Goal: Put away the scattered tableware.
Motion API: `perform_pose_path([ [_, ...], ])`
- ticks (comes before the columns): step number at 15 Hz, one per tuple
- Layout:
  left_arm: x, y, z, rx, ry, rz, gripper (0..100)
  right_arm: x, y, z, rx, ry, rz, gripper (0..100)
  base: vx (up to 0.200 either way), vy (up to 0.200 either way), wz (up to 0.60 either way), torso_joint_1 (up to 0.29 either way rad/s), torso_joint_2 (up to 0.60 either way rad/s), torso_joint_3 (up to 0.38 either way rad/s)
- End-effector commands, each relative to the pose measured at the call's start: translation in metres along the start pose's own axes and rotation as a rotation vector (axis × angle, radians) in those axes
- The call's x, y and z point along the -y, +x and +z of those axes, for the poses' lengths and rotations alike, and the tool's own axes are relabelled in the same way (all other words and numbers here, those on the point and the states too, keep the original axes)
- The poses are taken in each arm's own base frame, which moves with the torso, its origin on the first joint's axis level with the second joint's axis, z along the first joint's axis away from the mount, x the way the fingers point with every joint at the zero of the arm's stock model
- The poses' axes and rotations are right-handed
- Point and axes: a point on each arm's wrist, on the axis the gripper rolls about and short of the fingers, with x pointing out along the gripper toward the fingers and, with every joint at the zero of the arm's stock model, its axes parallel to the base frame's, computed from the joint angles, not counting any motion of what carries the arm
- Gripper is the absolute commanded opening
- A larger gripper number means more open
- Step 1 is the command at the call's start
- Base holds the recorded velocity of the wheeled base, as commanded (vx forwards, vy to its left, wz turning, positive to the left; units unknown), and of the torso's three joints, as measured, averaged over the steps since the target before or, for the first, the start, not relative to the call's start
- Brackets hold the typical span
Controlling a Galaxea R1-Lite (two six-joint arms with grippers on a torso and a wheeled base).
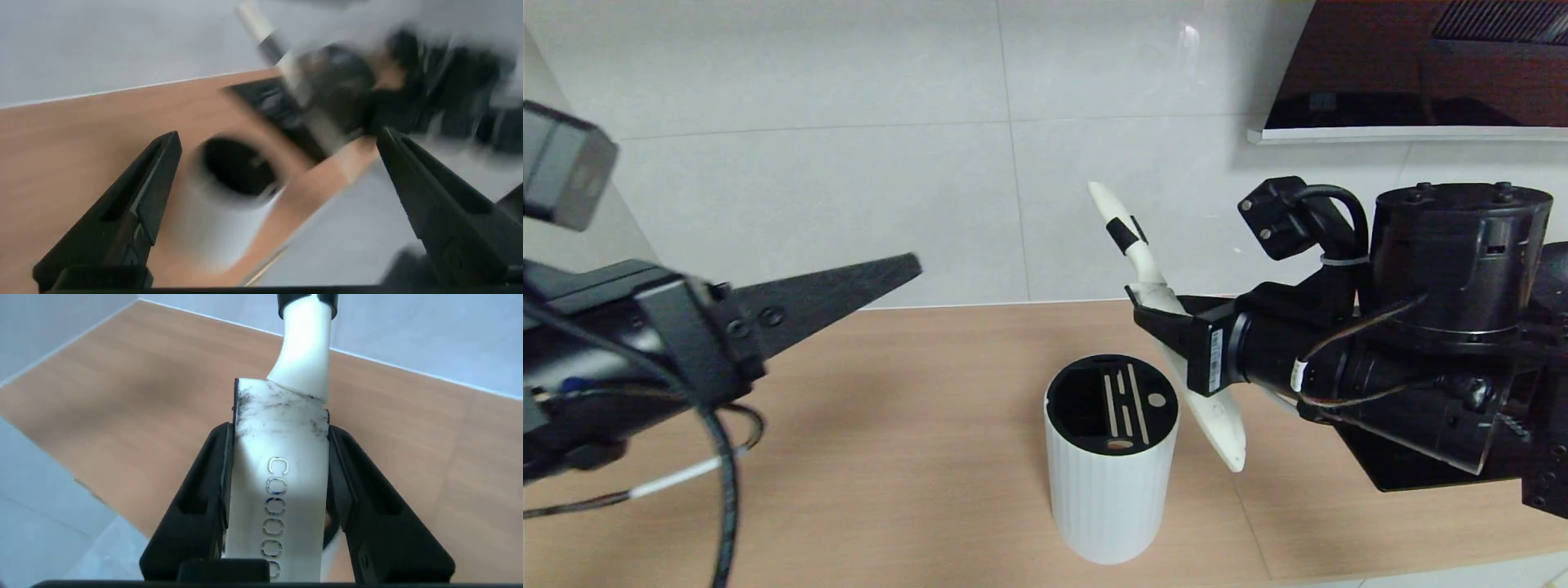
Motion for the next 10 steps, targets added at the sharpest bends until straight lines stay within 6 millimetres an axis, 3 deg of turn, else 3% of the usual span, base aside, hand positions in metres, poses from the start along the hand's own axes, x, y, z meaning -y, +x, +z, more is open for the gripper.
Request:
perform_pose_path([
  [1, -0.022, 0.059, -0.041, -0.103, -0.148, 0.014, 100, -0.02, -0.002, -0.002, -0.004, -0.005, 0.045, 0, 0.0, 0.0, 0.0, 0.0, 0.0, 0.0],
  [5, -0.002, 0.066, -0.043, -0.069, -0.242, -0.092, 100, -0.036, -0.004, -0.007, -0.008, -0.013, 0.056, 0, 0.0, 0.0, 0.0, 0.0, 0.0, 0.0],
  [10, -0.008, 0.082, -0.053, -0.056, -0.255, -0.08, 100, -0.051, -0.006, -0.012, -0.003, -0.002, 0.108, 0, 0.0, 0.0, 0.0, 0.0, 0.0, 0.0],
])
